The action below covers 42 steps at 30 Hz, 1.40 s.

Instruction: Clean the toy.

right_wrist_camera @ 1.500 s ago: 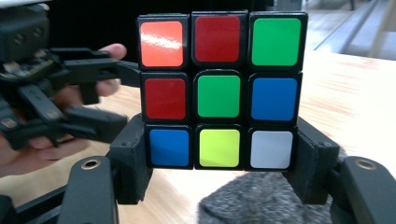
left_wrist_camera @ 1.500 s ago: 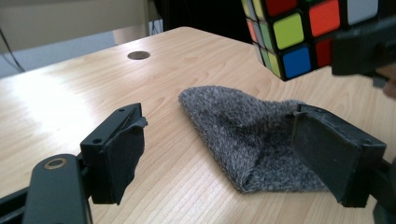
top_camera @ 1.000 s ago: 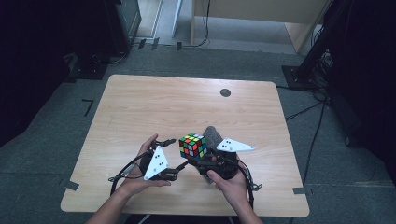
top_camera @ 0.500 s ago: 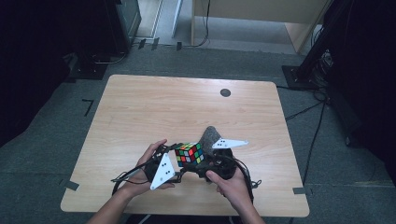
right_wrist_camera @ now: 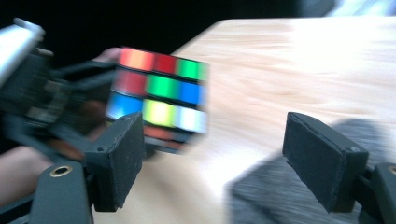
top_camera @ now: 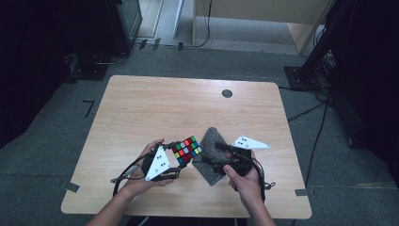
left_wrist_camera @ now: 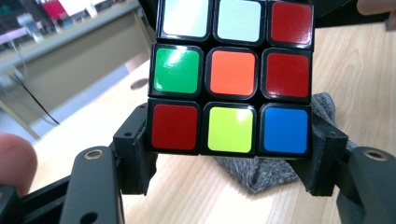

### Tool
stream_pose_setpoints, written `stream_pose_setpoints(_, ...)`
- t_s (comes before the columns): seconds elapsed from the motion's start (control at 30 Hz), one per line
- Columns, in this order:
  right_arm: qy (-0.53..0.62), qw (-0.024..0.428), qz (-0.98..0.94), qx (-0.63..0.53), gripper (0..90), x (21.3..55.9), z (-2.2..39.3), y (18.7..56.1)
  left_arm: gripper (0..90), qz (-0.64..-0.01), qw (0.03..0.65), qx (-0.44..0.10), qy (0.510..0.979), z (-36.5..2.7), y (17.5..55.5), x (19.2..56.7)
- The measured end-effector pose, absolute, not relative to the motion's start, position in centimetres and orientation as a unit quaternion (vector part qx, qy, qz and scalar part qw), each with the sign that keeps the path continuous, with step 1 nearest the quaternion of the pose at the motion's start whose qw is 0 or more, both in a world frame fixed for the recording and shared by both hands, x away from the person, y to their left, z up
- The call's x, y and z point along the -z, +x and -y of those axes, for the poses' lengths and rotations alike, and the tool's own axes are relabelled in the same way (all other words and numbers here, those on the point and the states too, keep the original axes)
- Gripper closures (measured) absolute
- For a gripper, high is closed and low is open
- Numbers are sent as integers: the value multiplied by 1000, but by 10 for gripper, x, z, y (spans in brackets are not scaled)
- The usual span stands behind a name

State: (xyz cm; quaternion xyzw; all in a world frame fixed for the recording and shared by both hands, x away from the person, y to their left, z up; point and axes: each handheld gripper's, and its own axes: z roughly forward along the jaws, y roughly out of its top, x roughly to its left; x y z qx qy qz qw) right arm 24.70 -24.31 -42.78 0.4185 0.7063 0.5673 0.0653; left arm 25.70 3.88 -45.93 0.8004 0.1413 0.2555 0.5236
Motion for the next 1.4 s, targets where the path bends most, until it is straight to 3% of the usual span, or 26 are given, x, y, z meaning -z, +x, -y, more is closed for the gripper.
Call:
stream_pose_setpoints(0.17,452,94,-713,-528,182,448,250,257,336,-167,538,-221,796,-46,264,457)
stream_pose_setpoints(0.5,450,190,-781,-389,310,499,222,272,335,-224,553,-180,782,-60,275,455)
stream_pose_setpoints(0.93,447,194,-796,-360,377,520,222,277,336,-234,572,-147,772,-67,277,449)
stream_pose_setpoints(0.97,446,195,-794,-363,401,520,222,277,336,-234,574,-145,772,-67,277,449)
stream_pose_setpoints(1.07,451,196,-791,-363,695,518,227,275,336,-234,575,-145,771,-67,276,449)
stream_pose_setpoints(1.1,454,187,-791,-364,734,516,229,274,336,-233,575,-145,771,-67,276,449)
stream_pose_setpoints(1.23,450,187,-779,-396,777,502,235,269,336,-232,566,-147,778,-67,277,451)
stream_pose_setpoints(1.4,402,214,-733,-506,775,457,235,249,336,-219,550,-147,792,-59,275,456)
